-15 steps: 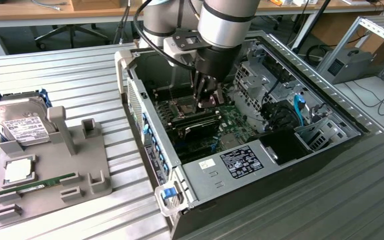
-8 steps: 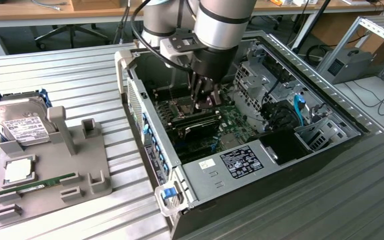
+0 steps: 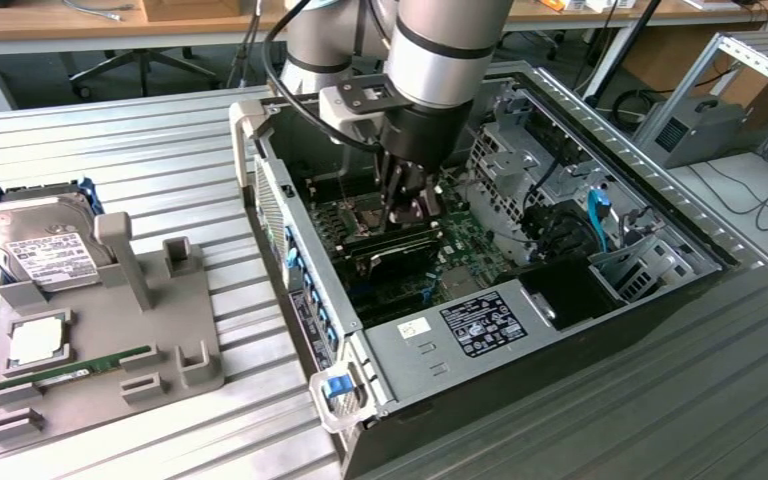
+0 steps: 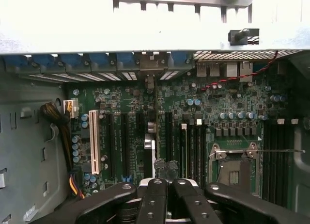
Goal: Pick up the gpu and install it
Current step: 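Press down on the gpu until it lock into place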
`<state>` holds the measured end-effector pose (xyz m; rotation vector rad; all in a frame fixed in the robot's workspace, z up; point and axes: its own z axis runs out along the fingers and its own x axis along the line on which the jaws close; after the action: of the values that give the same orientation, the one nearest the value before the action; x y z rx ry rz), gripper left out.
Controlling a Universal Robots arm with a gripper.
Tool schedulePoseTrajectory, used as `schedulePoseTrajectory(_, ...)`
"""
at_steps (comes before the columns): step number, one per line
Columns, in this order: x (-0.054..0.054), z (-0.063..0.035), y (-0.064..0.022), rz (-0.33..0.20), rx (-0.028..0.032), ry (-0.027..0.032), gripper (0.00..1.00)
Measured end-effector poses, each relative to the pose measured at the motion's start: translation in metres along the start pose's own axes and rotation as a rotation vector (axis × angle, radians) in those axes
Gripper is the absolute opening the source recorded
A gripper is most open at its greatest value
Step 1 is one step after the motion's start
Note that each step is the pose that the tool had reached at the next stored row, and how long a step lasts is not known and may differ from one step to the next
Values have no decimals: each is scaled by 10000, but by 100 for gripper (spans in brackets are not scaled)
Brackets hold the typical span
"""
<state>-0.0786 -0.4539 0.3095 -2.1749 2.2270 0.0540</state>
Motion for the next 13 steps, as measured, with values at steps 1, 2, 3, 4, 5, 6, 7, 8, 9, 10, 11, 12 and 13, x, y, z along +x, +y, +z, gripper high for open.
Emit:
schedulePoseTrajectory(1,0,8,0,0,0,-1,11)
schedulePoseTrajectory(2,1,21,0,0,0,0,11)
schedulePoseTrajectory(3,1,30,0,0,0,0,11)
schedulePoseTrajectory(4,2,46,0,0,0,0,11)
schedulePoseTrajectory(5,3,68,0,0,0,0,11)
schedulePoseTrajectory(6,4,82,0,0,0,0,11)
schedulePoseTrajectory(7,4,96,-1,0,0,-1,11)
schedulePoseTrajectory(8,5,109,-1,0,0,0,11)
schedulePoseTrajectory(9,5,121,0,0,0,0,11)
schedulePoseTrajectory(10,6,133,-1,1,0,-1,11)
schedulePoseTrajectory(11,6,143,-1,0,0,0,11)
schedulePoseTrajectory(12,7,152,-1,1,0,-1,11)
schedulePoseTrajectory(13,7,160,-1,0,0,0,11)
